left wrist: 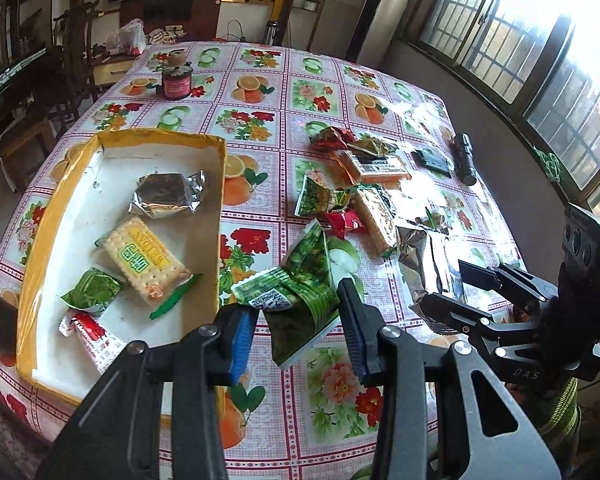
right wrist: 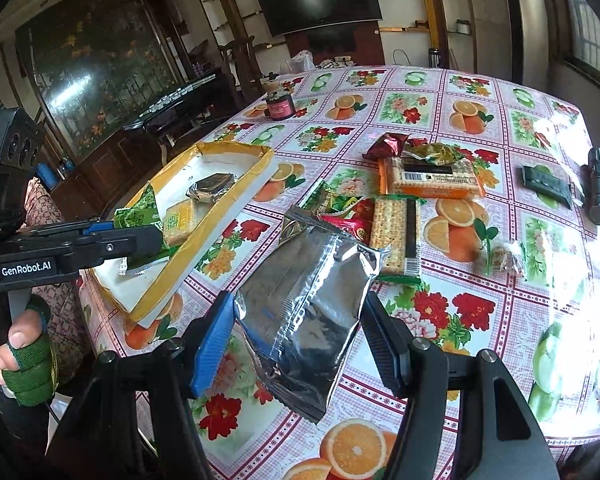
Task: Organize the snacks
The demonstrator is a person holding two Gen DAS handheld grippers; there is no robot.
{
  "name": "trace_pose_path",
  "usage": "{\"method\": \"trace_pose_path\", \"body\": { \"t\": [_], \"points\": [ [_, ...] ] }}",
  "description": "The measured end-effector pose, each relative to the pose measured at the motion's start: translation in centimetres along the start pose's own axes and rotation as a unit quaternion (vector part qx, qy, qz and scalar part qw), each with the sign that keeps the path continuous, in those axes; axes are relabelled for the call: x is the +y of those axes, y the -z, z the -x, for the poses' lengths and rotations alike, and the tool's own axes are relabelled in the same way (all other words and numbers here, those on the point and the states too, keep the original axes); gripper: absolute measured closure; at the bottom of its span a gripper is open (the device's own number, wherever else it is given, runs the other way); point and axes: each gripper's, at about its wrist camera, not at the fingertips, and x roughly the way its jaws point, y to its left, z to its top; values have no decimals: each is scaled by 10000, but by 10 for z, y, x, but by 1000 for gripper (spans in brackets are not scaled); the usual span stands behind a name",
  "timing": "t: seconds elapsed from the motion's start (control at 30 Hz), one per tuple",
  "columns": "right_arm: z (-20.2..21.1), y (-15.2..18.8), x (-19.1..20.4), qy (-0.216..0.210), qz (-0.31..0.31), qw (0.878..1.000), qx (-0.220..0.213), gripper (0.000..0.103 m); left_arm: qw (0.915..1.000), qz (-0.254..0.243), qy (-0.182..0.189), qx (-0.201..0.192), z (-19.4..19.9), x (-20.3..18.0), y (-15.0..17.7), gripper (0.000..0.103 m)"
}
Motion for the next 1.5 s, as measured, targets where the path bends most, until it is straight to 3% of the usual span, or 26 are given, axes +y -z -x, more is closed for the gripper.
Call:
{"method": "trace_pose_path", "body": {
  "t": [0.8,1.5],
  "points": [
    [-18,-23,50,-217,340,9992,-77,39,9986,417,-180,-283,28,55,7,62],
    [-50,-39,80,-483,568,9972,52,39,9965,701,-388,-252,24,93,10,62]
  ]
}}
